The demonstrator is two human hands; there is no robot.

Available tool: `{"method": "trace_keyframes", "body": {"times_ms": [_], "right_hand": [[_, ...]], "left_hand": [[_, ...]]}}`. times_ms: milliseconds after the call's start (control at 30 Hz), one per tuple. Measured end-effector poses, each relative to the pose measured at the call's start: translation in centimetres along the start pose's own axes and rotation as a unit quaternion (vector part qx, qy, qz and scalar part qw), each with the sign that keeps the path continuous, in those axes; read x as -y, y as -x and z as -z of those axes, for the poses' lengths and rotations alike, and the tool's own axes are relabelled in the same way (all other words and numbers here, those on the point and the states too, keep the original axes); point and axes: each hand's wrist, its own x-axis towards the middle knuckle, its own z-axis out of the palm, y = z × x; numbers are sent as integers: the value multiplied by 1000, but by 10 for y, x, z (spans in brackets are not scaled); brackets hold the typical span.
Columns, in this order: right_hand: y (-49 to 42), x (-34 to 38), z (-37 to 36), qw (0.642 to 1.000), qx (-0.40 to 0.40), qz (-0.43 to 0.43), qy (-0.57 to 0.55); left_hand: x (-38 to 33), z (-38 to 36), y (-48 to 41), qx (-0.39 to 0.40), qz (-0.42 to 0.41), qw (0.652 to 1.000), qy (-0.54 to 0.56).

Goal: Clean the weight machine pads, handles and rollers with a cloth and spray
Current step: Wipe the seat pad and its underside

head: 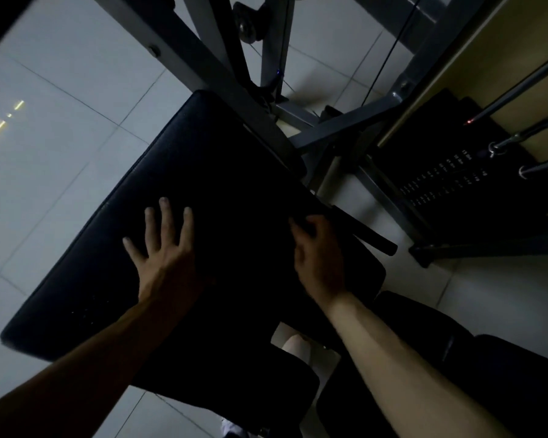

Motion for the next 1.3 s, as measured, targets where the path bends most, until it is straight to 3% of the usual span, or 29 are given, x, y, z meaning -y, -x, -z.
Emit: {"method": "trace_keyframes", "body": {"times_ms": [100,133,200,233,300,400,533,633,667,733,800,867,1067,1167,1200,1300], "right_hand": [[-32,-8,5,977,-104,-174,-60],[-39,7,0,968,-99,-216,-82],[-17,59,-22,975,-22,-191,-107],[-1,84,-31,979,13,-146,-142],[20,101,-40,993,82,-15,-86],[3,81,-33,993,67,100,-3],[-65,46,-19,999,-48,-14,-2],[-67,78,-29,985,-114,-119,-42],[-52,96,-38,989,-95,-102,-48],[-14,118,-55,999,-24,20,-33],[7,115,-63,988,58,144,6],[-11,100,-56,971,85,224,21],[-118,87,-30,996,-55,72,23],[-98,128,-48,998,-50,-8,-39],[-78,141,-55,998,-30,18,-46],[-36,153,-66,974,68,215,10]], "left_hand": [[0,0,0,-5,2,1000,-1],[-2,1,1,-7,4,1000,-1],[-5,1,1,-3,13,1000,-15],[-6,2,1,-6,18,1000,-19],[-5,3,2,-23,14,1000,-12],[7,7,9,-44,-7,999,-11],[28,18,12,-53,13,998,-17],[39,26,5,-21,68,997,-3],[41,27,4,-9,85,996,12],[41,25,5,-1,101,994,36],[39,23,4,0,101,994,41],[41,22,3,3,106,993,41],[45,19,2,2,103,994,45],[43,19,2,1,111,993,40],[42,18,2,-4,111,993,37],[48,18,4,-17,108,993,37]]}}
